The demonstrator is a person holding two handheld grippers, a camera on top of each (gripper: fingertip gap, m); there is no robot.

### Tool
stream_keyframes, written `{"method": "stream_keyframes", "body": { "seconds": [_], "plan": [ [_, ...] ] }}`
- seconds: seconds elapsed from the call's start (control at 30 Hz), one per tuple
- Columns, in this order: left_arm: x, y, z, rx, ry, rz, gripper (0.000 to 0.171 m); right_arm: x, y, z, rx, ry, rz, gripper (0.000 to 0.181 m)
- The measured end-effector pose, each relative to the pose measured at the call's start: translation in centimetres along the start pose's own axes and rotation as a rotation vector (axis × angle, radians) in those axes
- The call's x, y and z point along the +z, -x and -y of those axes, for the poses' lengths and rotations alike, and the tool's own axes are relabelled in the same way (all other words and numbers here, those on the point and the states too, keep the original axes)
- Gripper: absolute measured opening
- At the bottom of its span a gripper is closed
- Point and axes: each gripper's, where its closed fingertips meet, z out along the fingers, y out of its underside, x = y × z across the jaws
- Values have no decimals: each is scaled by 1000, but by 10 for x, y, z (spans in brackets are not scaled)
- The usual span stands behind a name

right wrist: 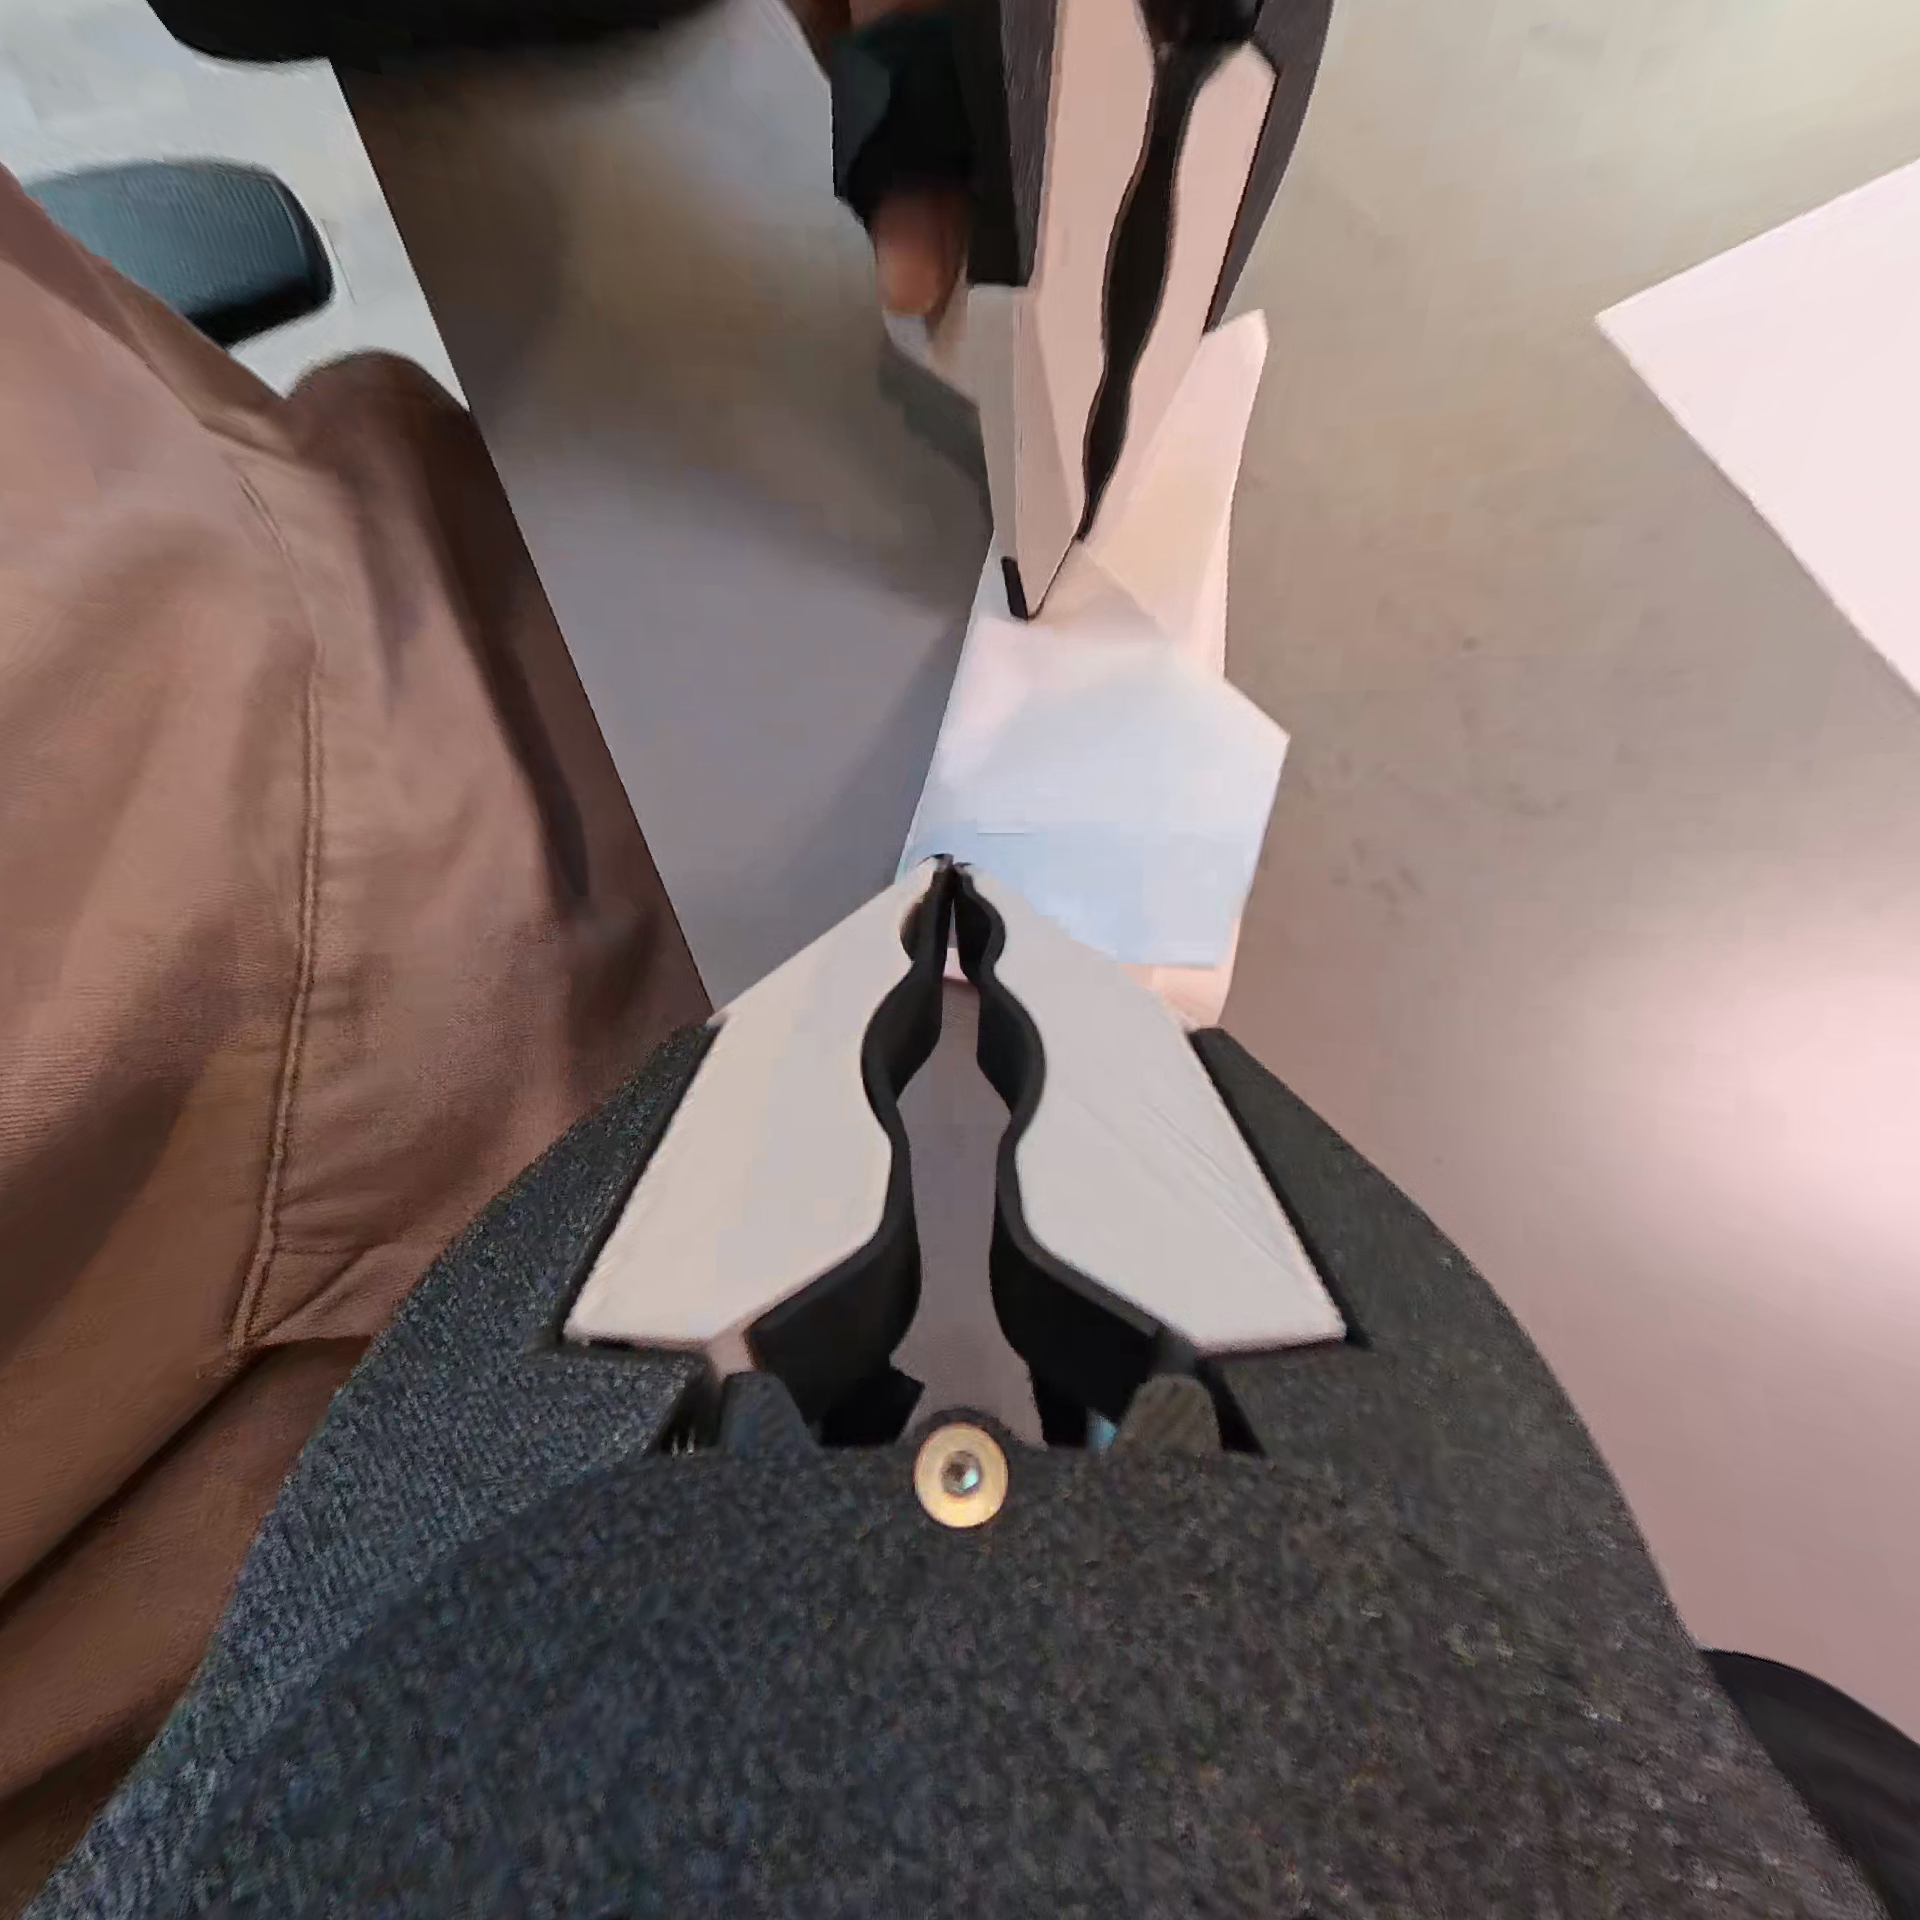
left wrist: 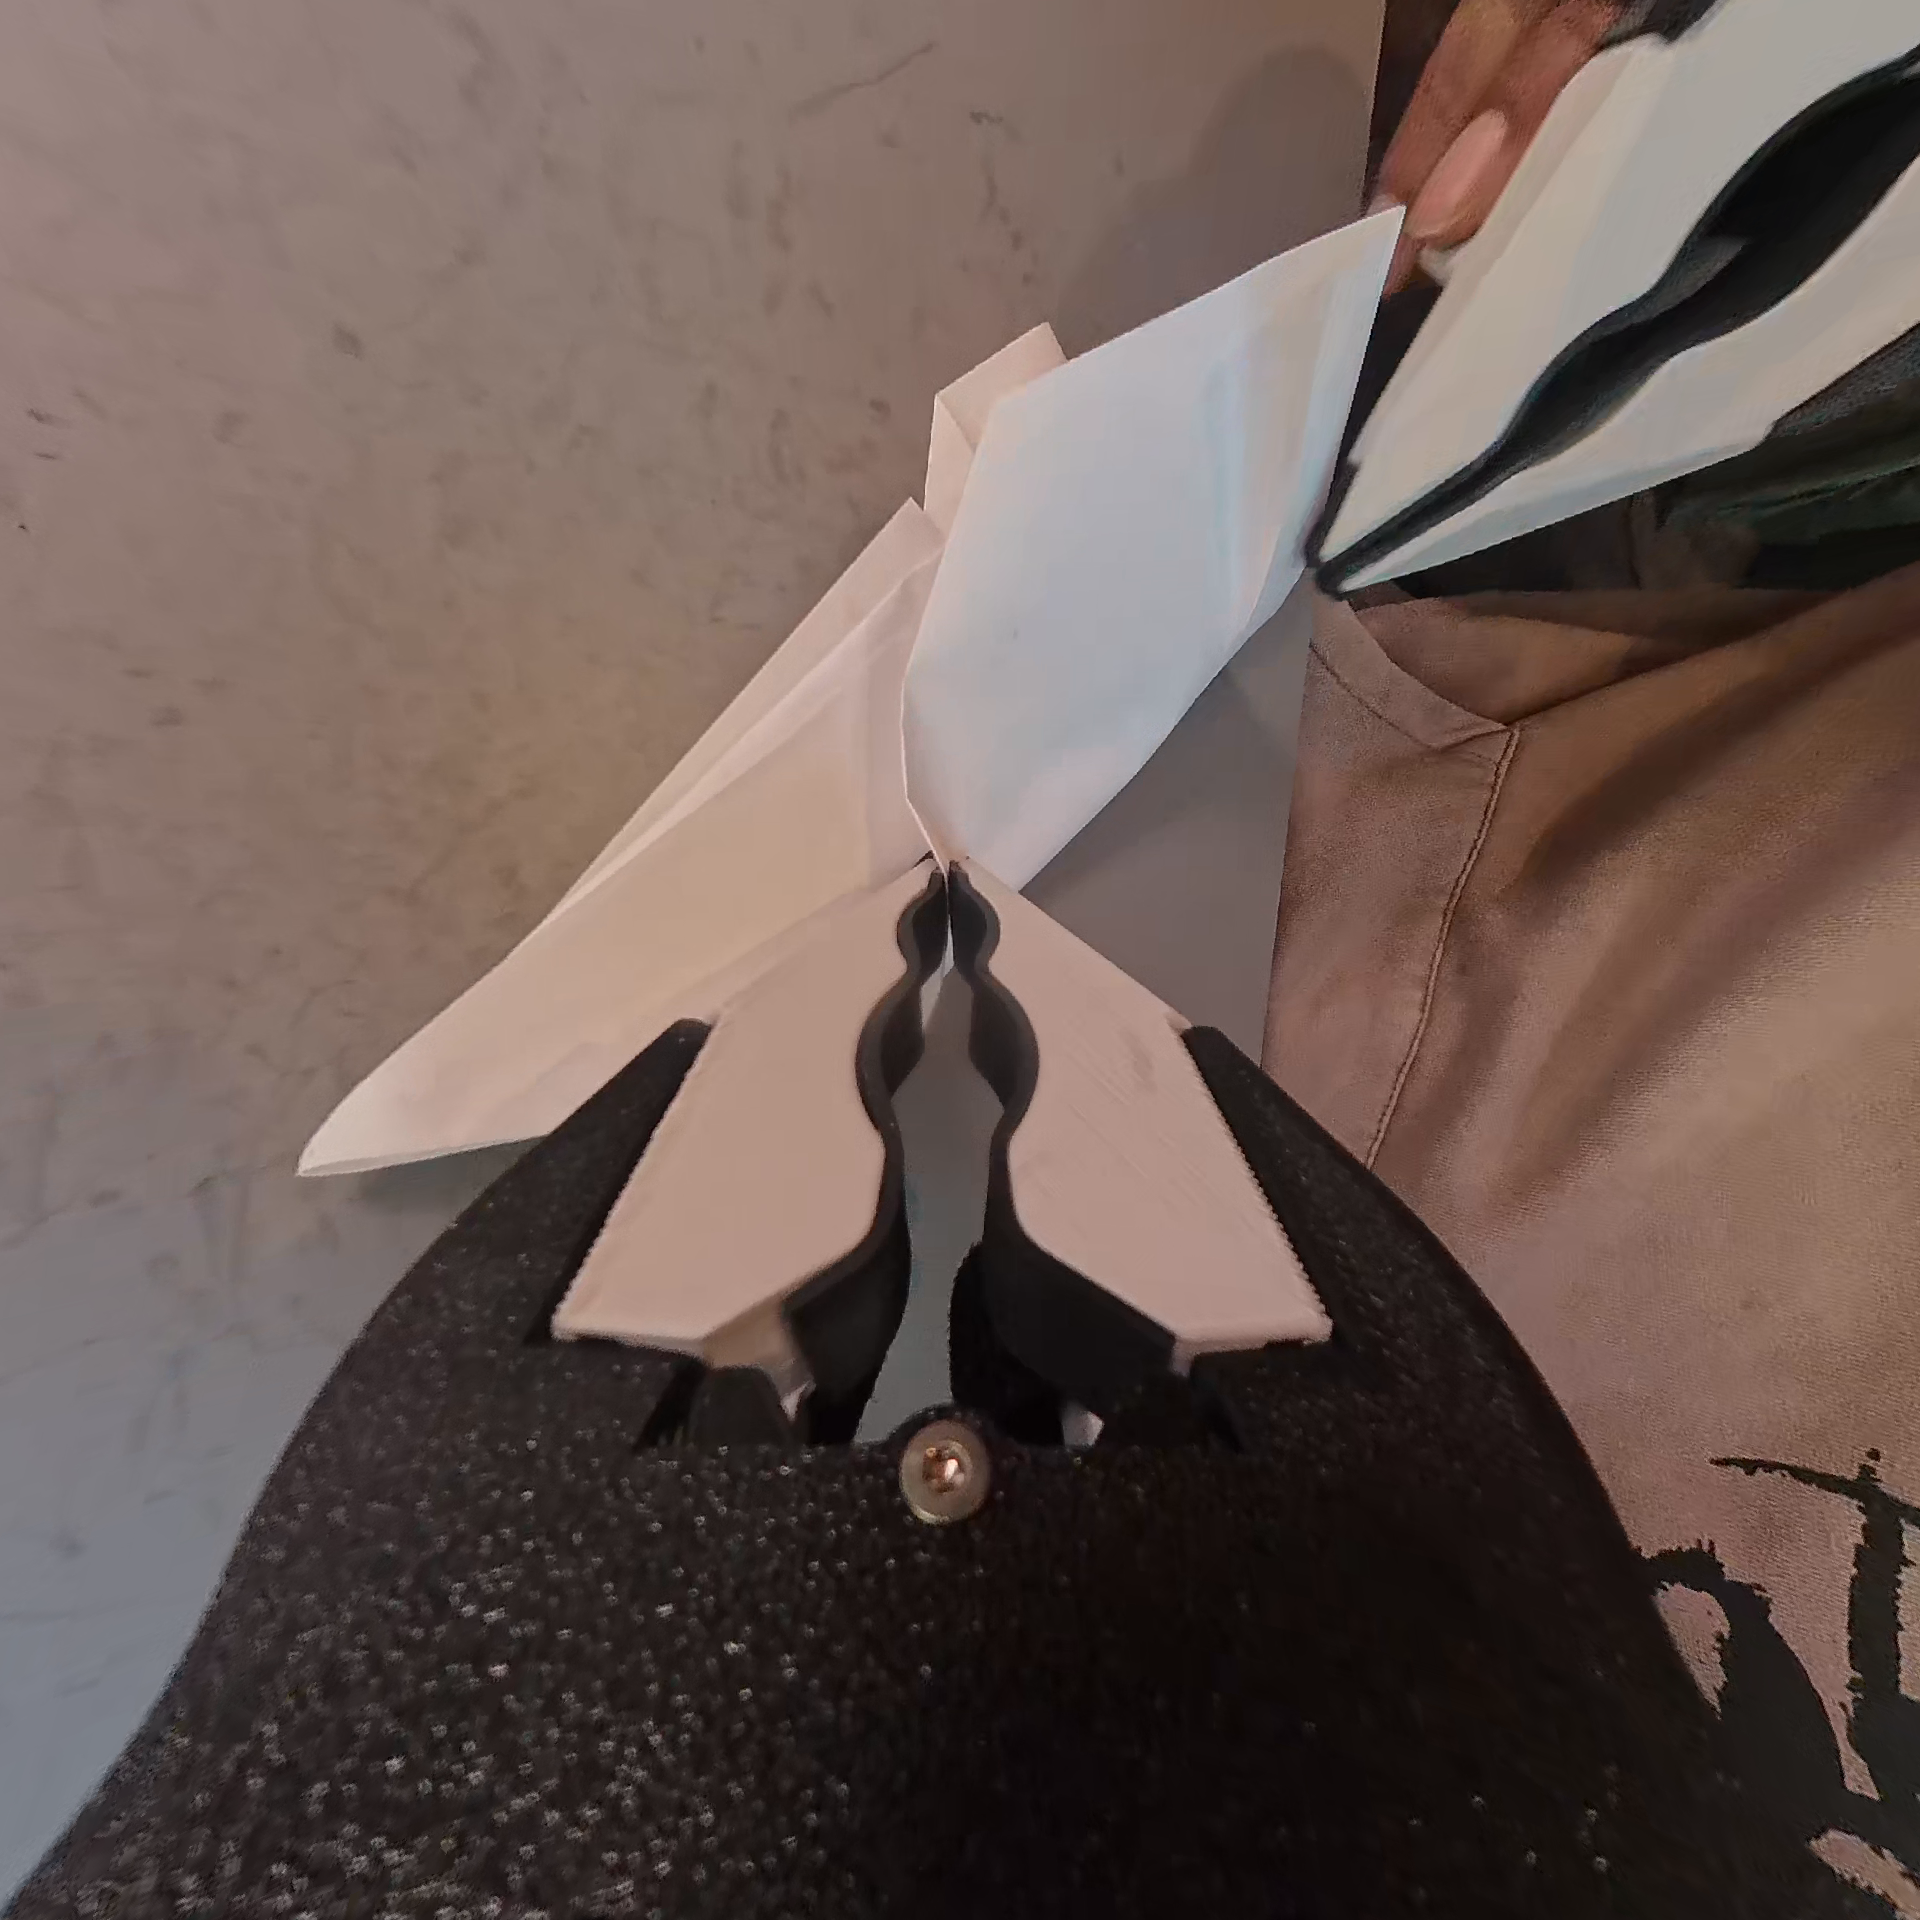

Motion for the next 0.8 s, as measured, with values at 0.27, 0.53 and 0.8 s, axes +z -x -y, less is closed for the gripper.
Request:
{"method": "stream_keyframes", "body": {
  "seconds": [0.27, 0.53, 0.8],
  "plan": [
    [0, 0, 0, -3, -13, -36, 0, 13, 16, -14, 159, -41, 83, 0],
    [0, 0, 0, 32, 21, -35, 0, -2, -12, -12, 30, -34, -80, 0],
    [0, -1, 0, 12, 16, -50, 0, 8, 6, -12, -12, -56, -39, 0]
  ]
}}
